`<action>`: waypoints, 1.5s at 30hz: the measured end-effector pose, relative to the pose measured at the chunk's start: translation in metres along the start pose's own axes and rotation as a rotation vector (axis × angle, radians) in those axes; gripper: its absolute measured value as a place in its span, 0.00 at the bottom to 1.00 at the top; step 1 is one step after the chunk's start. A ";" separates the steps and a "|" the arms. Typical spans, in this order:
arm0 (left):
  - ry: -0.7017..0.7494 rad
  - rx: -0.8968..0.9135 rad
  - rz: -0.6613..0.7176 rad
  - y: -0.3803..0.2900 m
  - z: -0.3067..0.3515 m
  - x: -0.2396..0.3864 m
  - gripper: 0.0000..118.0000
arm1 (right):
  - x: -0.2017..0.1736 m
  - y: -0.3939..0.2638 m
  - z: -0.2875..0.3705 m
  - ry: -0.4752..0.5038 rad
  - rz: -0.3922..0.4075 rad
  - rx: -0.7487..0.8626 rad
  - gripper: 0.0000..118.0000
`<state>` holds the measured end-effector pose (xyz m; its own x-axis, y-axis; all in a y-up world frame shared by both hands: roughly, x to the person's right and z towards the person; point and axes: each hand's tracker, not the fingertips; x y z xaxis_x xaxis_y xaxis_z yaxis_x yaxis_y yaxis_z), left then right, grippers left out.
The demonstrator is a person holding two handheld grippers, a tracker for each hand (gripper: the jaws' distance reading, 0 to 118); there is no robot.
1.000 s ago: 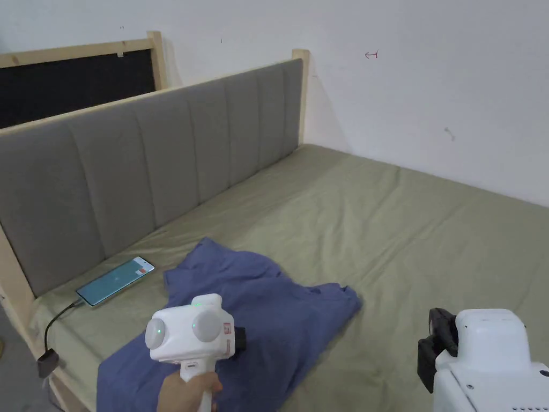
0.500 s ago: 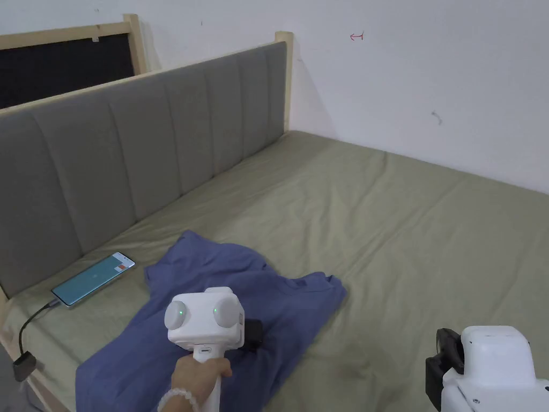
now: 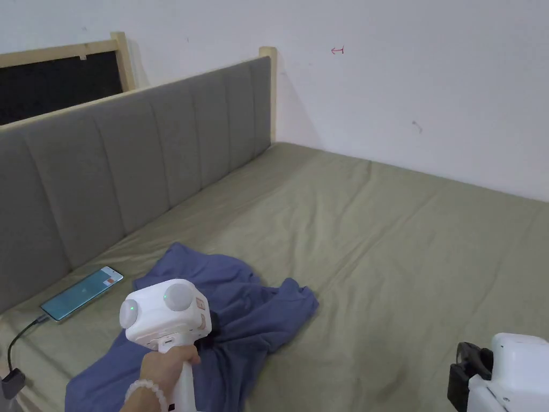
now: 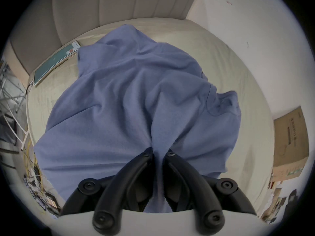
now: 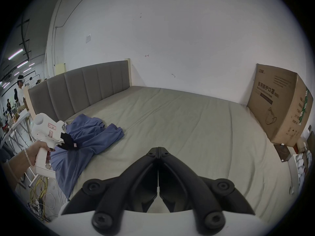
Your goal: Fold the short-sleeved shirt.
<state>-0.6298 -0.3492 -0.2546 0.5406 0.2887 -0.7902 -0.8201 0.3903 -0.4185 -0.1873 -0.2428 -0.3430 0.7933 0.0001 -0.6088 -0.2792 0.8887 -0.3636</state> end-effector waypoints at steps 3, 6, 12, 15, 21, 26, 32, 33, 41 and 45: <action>-0.037 0.041 -0.021 0.001 0.029 0.006 0.07 | 0.016 0.003 0.010 -0.033 -0.003 0.021 0.00; -0.107 0.083 -0.002 0.009 0.058 0.014 0.07 | 0.034 0.004 0.022 -0.070 -0.034 0.037 0.00; -0.223 0.212 -0.139 0.017 0.128 0.081 0.07 | 0.073 0.004 0.053 -0.156 -0.099 0.080 0.00; -0.316 0.250 -0.231 0.008 0.165 0.139 0.07 | 0.096 0.003 0.073 -0.207 -0.141 0.105 0.00; -0.656 0.216 -0.467 -0.071 0.221 0.268 0.07 | 0.146 -0.006 0.121 -0.359 -0.187 0.148 0.00; -0.897 0.098 -0.660 -0.168 0.232 0.351 0.07 | 0.189 -0.021 0.167 -0.494 -0.269 0.178 0.00; -0.785 -0.106 -0.883 -0.291 0.144 0.412 0.07 | 0.230 -0.058 0.202 -0.616 -0.307 0.127 0.00; -0.715 -0.144 -0.929 -0.314 0.120 0.418 0.07 | 0.235 -0.067 0.206 -0.631 -0.319 0.113 0.00; -0.600 -0.388 -1.042 -0.396 0.027 0.400 0.37 | 0.252 -0.118 0.218 -0.695 -0.408 -0.029 0.00; -0.619 -0.340 -1.017 -0.372 0.047 0.393 0.95 | 0.255 -0.121 0.210 -0.681 -0.415 -0.044 0.00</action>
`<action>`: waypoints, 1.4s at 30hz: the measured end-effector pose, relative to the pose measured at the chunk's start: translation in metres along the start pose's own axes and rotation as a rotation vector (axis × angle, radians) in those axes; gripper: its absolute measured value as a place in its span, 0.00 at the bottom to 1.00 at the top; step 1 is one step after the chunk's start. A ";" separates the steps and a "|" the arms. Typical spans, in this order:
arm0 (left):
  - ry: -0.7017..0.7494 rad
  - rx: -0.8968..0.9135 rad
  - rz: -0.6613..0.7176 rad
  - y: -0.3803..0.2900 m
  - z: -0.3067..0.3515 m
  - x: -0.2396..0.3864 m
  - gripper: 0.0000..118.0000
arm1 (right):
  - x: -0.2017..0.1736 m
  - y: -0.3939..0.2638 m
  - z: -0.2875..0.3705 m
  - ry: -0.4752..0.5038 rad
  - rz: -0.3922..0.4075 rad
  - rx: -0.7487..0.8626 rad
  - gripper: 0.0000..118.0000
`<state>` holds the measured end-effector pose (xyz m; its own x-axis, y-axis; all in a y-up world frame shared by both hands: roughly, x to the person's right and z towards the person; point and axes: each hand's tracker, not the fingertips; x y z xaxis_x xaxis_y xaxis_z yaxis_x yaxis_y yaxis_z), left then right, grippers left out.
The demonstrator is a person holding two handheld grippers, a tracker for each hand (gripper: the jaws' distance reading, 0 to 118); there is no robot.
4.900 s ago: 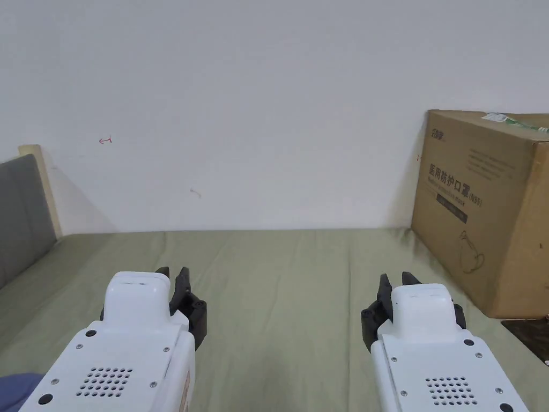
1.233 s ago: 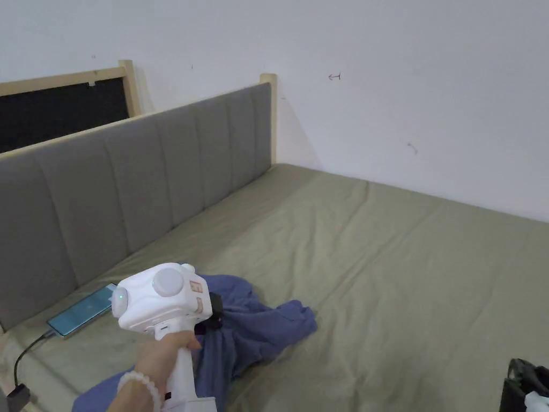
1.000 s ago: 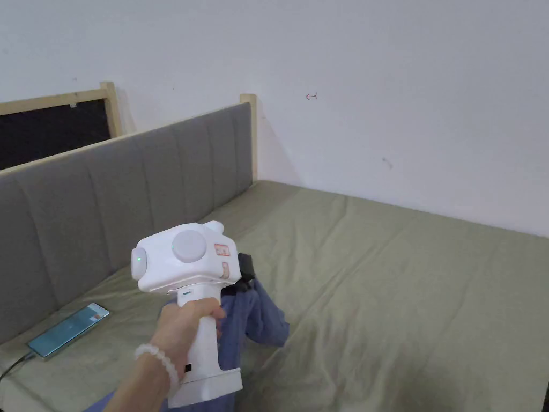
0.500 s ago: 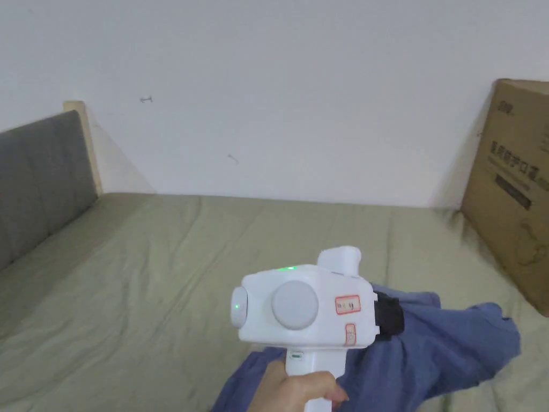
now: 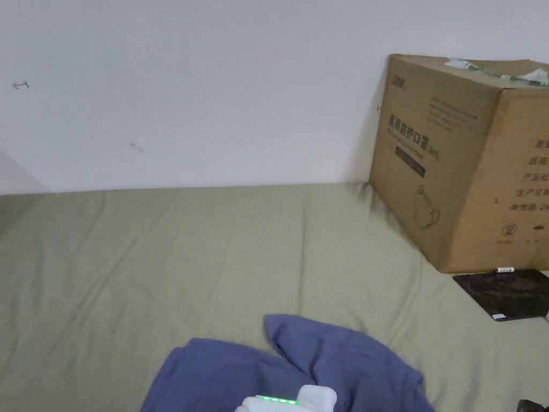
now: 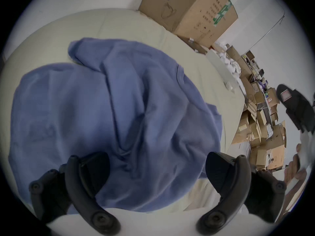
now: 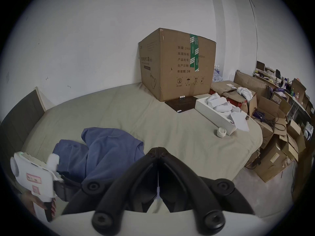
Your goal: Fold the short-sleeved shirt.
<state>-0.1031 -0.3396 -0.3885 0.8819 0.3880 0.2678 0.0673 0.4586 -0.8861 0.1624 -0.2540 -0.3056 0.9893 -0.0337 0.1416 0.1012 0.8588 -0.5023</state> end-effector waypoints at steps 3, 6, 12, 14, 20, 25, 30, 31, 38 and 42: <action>0.008 0.057 0.030 0.011 0.035 -0.014 0.88 | -0.014 0.003 0.001 0.033 0.026 -0.004 0.00; 0.084 0.132 0.074 0.012 0.068 -0.035 0.25 | -0.033 0.004 0.002 0.073 0.069 0.001 0.00; 0.230 0.096 0.178 -0.013 0.080 -0.092 0.00 | -0.067 -0.001 -0.007 0.159 0.117 -0.016 0.00; 0.241 0.091 0.228 -0.014 0.080 -0.116 0.00 | -0.077 -0.003 -0.011 0.173 0.138 -0.026 0.00; 0.308 0.066 0.258 0.044 0.086 -0.172 0.50 | -0.092 -0.007 -0.035 0.200 0.167 -0.063 0.00; 0.298 0.068 0.394 0.118 0.076 -0.225 0.79 | -0.096 -0.013 -0.054 0.208 0.179 -0.106 0.00; 0.347 -0.038 0.425 0.159 0.030 -0.261 0.80 | -0.094 -0.021 -0.069 0.191 0.182 -0.155 0.00; 0.373 -0.070 0.424 0.161 0.018 -0.267 0.80 | -0.093 -0.023 -0.070 0.187 0.181 -0.161 0.00; 0.485 -0.069 0.320 0.143 -0.007 -0.255 0.58 | -0.084 -0.030 -0.078 0.155 0.205 -0.205 0.00; 0.548 -0.069 0.218 0.137 0.008 -0.242 0.05 | -0.084 -0.032 -0.082 0.164 0.190 -0.226 0.00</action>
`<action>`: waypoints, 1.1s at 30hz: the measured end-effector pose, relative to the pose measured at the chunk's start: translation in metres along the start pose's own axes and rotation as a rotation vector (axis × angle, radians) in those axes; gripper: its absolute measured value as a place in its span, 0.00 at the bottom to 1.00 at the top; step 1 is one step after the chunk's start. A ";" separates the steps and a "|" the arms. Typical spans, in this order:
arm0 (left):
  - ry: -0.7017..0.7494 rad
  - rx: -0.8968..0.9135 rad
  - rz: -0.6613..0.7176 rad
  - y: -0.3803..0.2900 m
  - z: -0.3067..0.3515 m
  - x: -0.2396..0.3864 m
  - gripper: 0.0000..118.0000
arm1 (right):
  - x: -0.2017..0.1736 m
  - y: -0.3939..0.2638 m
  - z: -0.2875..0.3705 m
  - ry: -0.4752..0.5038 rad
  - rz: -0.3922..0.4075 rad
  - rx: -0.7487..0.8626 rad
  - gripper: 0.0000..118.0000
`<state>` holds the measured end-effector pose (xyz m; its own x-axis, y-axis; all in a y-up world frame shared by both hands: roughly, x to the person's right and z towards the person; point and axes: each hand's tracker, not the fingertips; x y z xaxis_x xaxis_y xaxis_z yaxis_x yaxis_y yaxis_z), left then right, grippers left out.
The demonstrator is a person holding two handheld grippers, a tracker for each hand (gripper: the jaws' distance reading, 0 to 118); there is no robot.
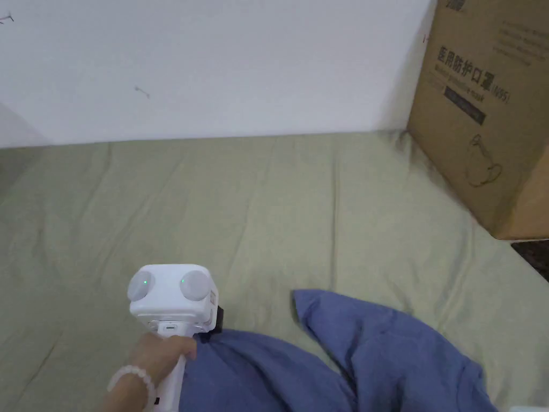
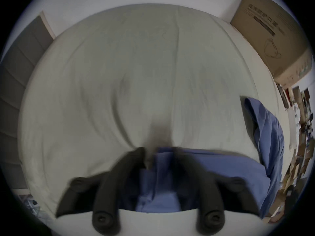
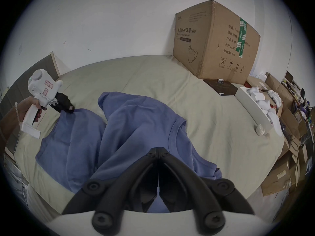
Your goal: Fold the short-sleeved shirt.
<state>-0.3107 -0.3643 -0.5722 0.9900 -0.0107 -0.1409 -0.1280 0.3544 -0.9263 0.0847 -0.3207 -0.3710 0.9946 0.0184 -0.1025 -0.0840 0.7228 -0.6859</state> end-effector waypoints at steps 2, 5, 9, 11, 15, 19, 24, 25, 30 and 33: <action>-0.029 0.040 -0.037 -0.008 0.012 -0.001 0.05 | 0.002 0.007 -0.005 0.028 0.005 -0.009 0.00; -0.048 0.061 -0.027 -0.014 0.026 -0.012 0.05 | 0.015 0.031 -0.019 0.161 -0.069 -0.020 0.00; -0.112 0.118 0.010 -0.016 0.052 -0.026 0.05 | 0.022 0.096 -0.060 0.220 -0.002 -0.069 0.30; -0.115 0.146 -0.003 -0.018 0.065 -0.029 0.05 | 0.016 0.128 -0.096 0.215 0.097 -0.132 0.83; -0.146 0.184 -0.014 -0.030 0.085 -0.036 0.05 | -0.006 0.167 -0.176 0.191 0.241 -0.253 0.84; -0.144 0.181 -0.011 -0.038 0.091 -0.042 0.05 | -0.017 0.183 -0.225 0.231 0.141 -0.364 0.84; -0.150 0.174 -0.001 -0.042 0.091 -0.046 0.05 | -0.015 0.175 -0.261 0.192 0.091 -0.491 0.82; -0.154 0.171 0.004 -0.043 0.091 -0.046 0.05 | -0.017 0.169 -0.262 0.214 0.114 -0.511 0.77; -0.134 0.177 -0.028 -0.042 0.093 -0.046 0.05 | -0.024 0.174 -0.241 0.177 0.163 -0.472 0.32; -0.124 0.185 -0.013 -0.042 0.099 -0.051 0.05 | -0.016 0.180 -0.236 0.159 0.113 -0.450 0.03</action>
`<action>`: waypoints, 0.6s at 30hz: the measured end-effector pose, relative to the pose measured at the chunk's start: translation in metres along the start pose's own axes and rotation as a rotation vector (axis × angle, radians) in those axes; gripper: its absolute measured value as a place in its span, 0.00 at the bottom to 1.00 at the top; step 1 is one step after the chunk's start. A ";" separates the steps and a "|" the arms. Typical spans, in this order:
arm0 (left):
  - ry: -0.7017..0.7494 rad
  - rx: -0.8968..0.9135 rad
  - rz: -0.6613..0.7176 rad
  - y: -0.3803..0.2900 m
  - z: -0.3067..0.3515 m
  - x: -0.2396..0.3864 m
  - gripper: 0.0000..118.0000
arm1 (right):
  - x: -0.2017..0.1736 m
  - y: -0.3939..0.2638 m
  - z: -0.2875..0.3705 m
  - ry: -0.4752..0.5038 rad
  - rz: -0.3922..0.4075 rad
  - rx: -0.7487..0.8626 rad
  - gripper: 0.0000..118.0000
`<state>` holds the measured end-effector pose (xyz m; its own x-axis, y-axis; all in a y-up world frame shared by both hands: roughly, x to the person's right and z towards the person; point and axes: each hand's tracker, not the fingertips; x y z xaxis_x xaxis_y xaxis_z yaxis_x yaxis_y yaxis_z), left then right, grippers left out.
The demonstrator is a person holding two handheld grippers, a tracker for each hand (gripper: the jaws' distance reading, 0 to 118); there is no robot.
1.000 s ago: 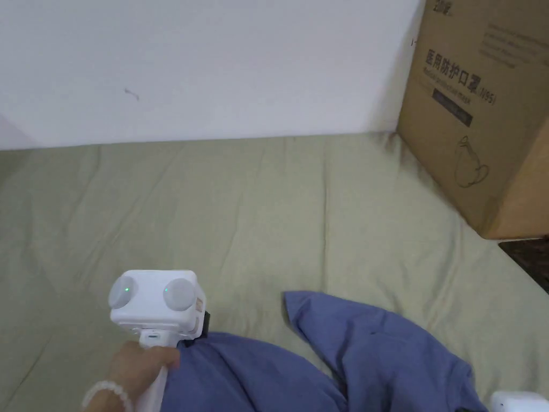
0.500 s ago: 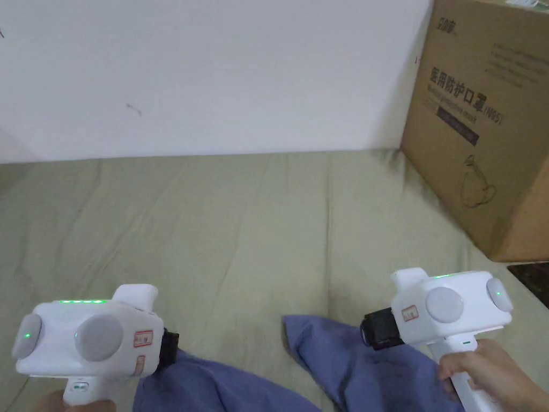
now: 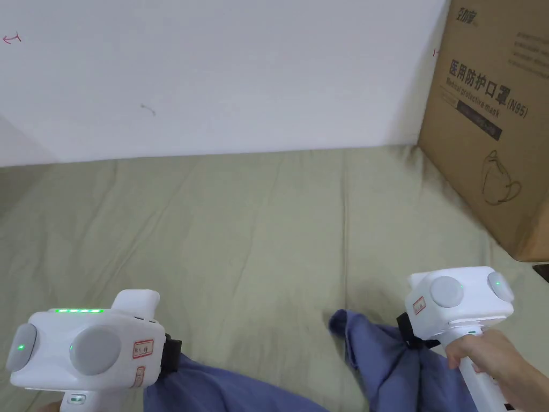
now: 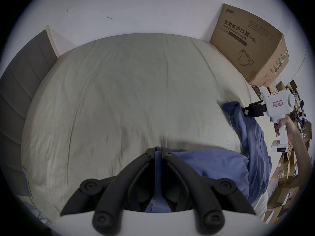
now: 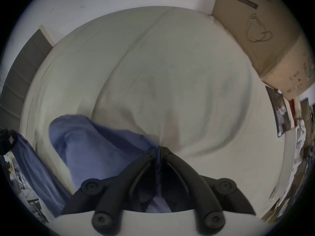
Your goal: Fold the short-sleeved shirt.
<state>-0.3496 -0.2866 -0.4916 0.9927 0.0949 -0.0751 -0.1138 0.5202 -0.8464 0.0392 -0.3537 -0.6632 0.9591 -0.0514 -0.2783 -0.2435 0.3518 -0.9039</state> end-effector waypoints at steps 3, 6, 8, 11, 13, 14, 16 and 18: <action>0.005 0.010 0.006 0.000 0.011 -0.004 0.05 | -0.001 -0.008 0.017 -0.008 -0.010 0.029 0.03; 0.029 0.034 -0.005 0.000 0.031 -0.010 0.05 | 0.008 -0.003 0.050 0.008 -0.003 0.086 0.03; 0.041 0.061 0.009 0.000 0.048 -0.018 0.05 | 0.018 0.003 0.079 0.003 -0.003 0.153 0.03; 0.063 0.120 0.030 0.000 0.081 -0.030 0.05 | 0.030 0.002 0.135 -0.015 -0.008 0.245 0.03; 0.089 0.160 0.030 -0.002 0.108 -0.039 0.05 | 0.042 0.000 0.172 -0.023 -0.022 0.307 0.03; 0.099 0.184 0.042 -0.002 0.120 -0.043 0.05 | 0.046 -0.002 0.189 -0.026 -0.026 0.334 0.03; 0.114 0.232 0.057 -0.005 0.150 -0.050 0.05 | 0.053 -0.011 0.229 -0.039 -0.043 0.396 0.03; 0.110 0.272 0.076 -0.006 0.177 -0.058 0.05 | 0.059 -0.021 0.264 -0.034 -0.069 0.447 0.03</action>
<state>-0.4134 -0.1450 -0.3885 0.9776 0.0581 -0.2021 -0.1805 0.7250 -0.6646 0.1392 -0.1173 -0.5752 0.9770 -0.0610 -0.2044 -0.0993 0.7181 -0.6888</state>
